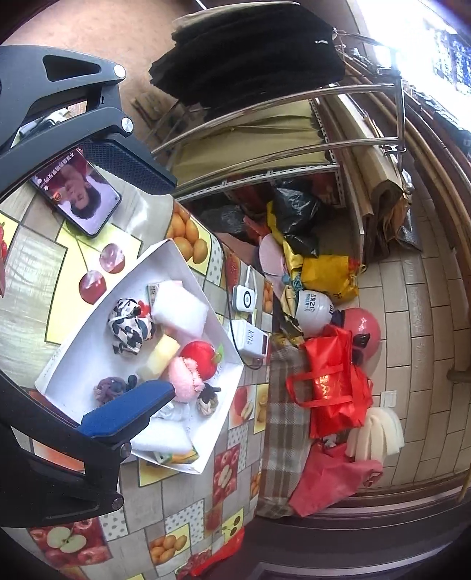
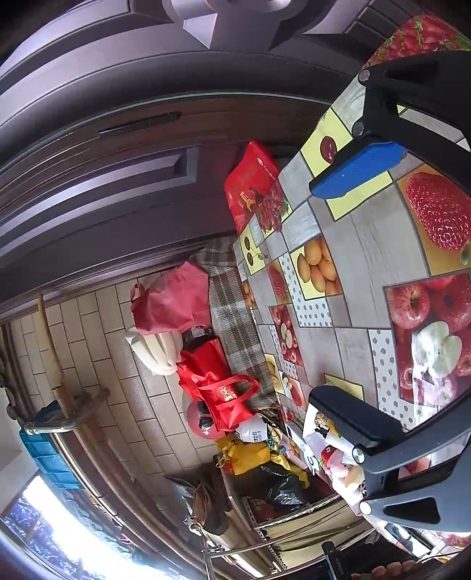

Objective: Organize soft objects

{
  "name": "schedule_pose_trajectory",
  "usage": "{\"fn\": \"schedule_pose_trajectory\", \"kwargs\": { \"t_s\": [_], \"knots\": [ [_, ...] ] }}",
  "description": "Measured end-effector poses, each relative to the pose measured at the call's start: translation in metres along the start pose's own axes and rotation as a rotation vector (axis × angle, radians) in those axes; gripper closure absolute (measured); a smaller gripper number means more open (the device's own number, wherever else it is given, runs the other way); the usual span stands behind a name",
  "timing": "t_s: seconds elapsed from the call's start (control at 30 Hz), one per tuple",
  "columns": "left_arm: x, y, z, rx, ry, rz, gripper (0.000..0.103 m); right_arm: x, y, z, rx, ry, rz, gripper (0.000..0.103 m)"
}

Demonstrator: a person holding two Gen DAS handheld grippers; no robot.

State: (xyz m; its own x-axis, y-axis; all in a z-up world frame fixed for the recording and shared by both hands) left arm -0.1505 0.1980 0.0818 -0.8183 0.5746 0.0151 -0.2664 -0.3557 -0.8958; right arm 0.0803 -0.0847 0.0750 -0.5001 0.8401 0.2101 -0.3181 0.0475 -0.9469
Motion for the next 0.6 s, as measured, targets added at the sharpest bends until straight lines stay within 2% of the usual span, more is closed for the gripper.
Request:
{"fn": "schedule_pose_trajectory", "kwargs": {
  "t_s": [0.37,0.6],
  "knots": [
    [-0.012,0.016,-0.015,0.056,-0.021,-0.036,0.000,0.006,0.013,-0.008,0.041,-0.001,0.012,0.000],
    [-0.019,0.020,-0.019,0.074,0.020,-0.040,0.000,0.003,0.015,-0.007,0.045,0.008,0.010,0.000]
  ]
}}
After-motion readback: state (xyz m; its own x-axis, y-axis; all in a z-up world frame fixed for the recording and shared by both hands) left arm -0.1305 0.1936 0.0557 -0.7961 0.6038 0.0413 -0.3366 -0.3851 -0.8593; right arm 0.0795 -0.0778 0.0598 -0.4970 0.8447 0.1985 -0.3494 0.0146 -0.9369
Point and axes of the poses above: each gripper's, at about its wrist camera, not at the fingertips, and z roughly against the way its jaws point, x to its left, y to its underside, the point moved 10 cm from there along -z, roughly the way its jaws point, and after that the axes turned 9 degrees about y, right-handed, at the moved point
